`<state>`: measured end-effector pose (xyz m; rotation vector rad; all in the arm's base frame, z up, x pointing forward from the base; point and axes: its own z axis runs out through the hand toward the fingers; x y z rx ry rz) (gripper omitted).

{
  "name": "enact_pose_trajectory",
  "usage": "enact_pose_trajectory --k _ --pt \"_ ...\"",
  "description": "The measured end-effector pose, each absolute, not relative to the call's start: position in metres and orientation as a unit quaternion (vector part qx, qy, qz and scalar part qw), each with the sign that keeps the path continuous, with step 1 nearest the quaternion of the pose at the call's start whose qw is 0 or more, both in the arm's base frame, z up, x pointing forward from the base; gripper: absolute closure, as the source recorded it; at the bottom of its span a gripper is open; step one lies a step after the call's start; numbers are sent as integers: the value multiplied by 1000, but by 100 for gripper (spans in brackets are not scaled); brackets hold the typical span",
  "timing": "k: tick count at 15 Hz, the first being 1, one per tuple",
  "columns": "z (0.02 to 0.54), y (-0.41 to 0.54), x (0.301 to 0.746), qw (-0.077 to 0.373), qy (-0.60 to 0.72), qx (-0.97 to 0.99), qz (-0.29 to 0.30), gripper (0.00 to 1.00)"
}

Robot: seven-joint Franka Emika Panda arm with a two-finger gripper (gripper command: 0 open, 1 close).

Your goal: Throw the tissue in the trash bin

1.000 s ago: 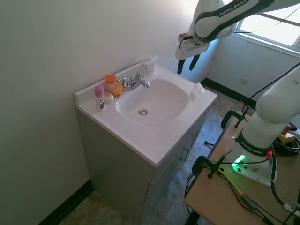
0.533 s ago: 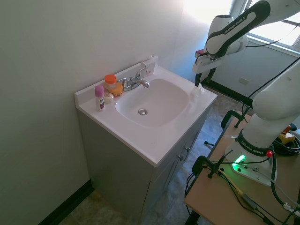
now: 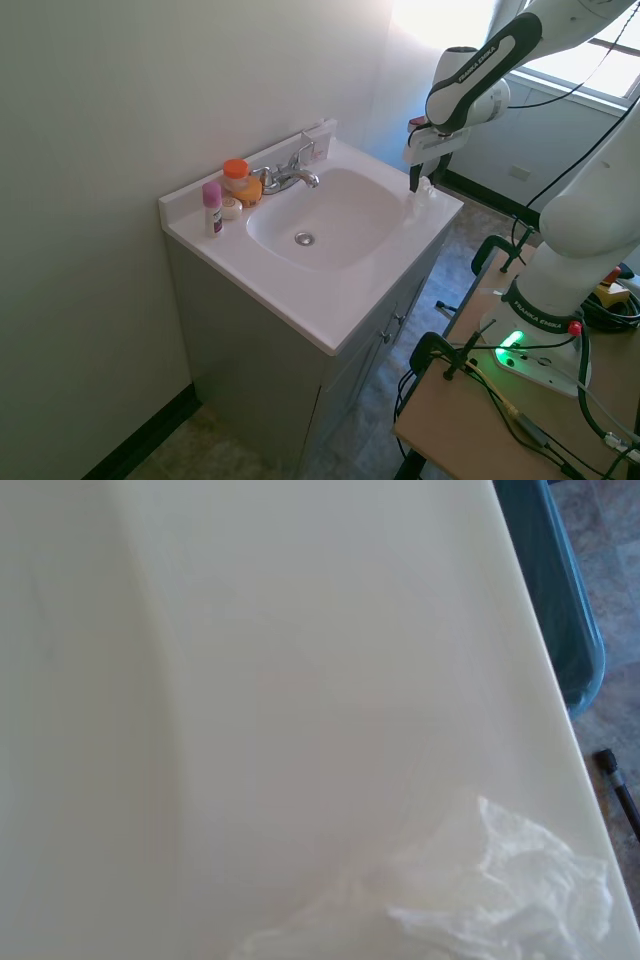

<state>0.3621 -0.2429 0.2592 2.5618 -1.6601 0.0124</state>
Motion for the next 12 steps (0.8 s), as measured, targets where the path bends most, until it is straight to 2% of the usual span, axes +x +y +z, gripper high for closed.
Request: enact_pose_trajectory --k 12 --pt "243 -241 370 34 -550 835 -17 100"
